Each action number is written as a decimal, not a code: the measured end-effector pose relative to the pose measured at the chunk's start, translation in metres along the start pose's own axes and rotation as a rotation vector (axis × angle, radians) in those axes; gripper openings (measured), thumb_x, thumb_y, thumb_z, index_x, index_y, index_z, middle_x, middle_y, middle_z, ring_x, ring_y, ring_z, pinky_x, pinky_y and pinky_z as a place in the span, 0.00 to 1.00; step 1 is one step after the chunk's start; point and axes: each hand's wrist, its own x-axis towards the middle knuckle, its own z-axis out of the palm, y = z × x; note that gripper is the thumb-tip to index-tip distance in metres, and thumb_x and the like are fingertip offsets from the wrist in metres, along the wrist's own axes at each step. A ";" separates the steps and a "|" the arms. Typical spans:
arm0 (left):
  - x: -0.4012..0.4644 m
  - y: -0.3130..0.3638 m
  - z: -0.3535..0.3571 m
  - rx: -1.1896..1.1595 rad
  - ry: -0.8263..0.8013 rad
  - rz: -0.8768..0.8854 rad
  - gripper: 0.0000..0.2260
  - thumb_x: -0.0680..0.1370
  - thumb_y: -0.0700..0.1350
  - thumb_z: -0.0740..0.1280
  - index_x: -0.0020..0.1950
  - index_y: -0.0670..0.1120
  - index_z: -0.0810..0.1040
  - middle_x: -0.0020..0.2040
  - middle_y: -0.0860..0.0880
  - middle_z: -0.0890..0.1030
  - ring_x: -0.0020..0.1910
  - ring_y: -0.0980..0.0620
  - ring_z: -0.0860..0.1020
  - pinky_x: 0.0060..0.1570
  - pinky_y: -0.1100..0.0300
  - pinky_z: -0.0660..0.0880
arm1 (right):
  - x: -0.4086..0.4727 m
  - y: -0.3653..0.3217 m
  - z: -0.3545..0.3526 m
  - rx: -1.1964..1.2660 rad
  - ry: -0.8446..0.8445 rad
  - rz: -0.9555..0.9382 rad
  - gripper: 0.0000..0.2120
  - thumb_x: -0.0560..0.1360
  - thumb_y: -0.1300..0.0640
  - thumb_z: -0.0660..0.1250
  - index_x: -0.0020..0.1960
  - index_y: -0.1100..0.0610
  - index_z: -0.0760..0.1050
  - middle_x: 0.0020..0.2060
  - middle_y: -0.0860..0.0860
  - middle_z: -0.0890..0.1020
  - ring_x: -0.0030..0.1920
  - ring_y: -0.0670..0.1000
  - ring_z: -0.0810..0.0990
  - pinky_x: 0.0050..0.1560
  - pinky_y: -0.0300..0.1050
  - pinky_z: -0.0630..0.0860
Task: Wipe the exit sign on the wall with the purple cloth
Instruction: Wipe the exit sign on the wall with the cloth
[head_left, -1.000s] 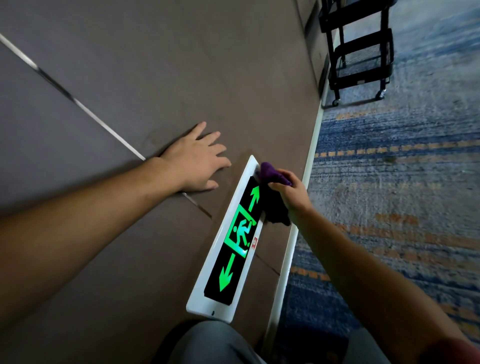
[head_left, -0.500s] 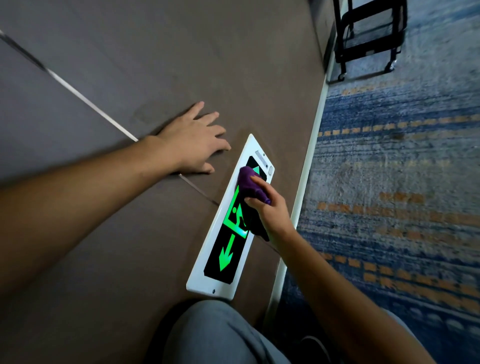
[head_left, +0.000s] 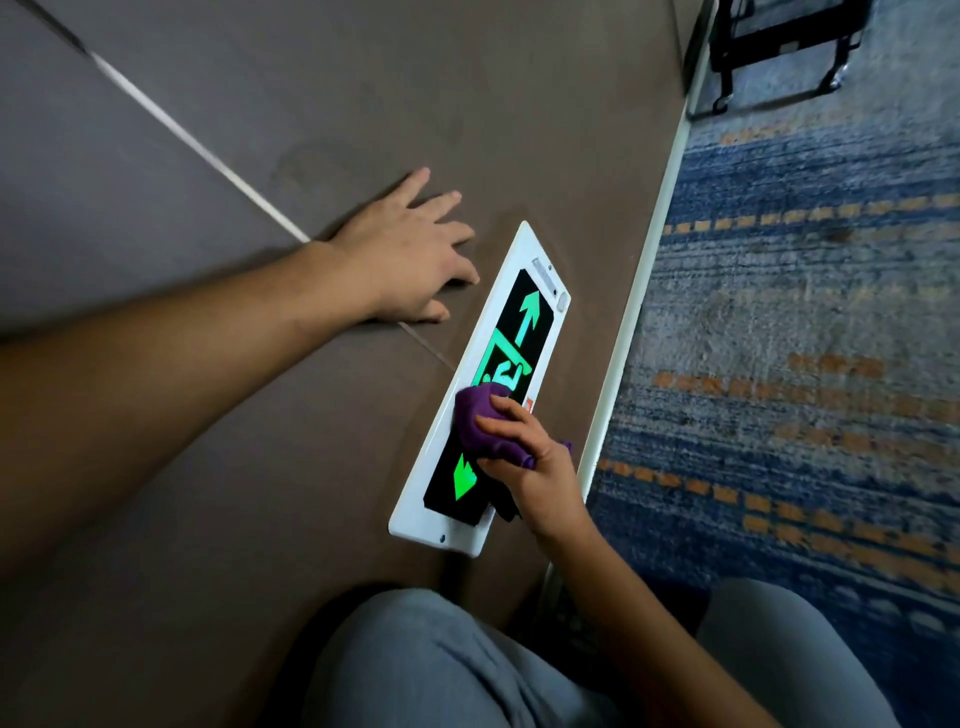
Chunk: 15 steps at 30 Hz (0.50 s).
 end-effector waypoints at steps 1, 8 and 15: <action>0.001 0.001 0.000 -0.003 0.010 0.003 0.26 0.79 0.65 0.61 0.77 0.63 0.65 0.80 0.49 0.63 0.82 0.42 0.53 0.78 0.37 0.47 | -0.005 0.004 0.002 -0.037 0.006 -0.018 0.25 0.70 0.74 0.75 0.54 0.46 0.86 0.68 0.42 0.77 0.68 0.35 0.74 0.73 0.42 0.72; -0.001 0.000 0.008 -0.019 0.048 -0.001 0.27 0.79 0.66 0.61 0.77 0.63 0.65 0.79 0.48 0.66 0.81 0.41 0.55 0.78 0.36 0.48 | -0.038 0.021 0.016 -0.264 -0.081 -0.080 0.26 0.67 0.63 0.75 0.51 0.31 0.84 0.63 0.29 0.74 0.71 0.43 0.72 0.73 0.38 0.68; -0.006 0.015 0.014 0.010 0.042 0.012 0.27 0.79 0.65 0.62 0.77 0.61 0.67 0.79 0.48 0.65 0.81 0.40 0.55 0.78 0.36 0.48 | -0.044 0.023 0.001 -0.437 -0.193 -0.114 0.26 0.68 0.61 0.76 0.51 0.29 0.83 0.63 0.38 0.77 0.69 0.48 0.76 0.73 0.50 0.71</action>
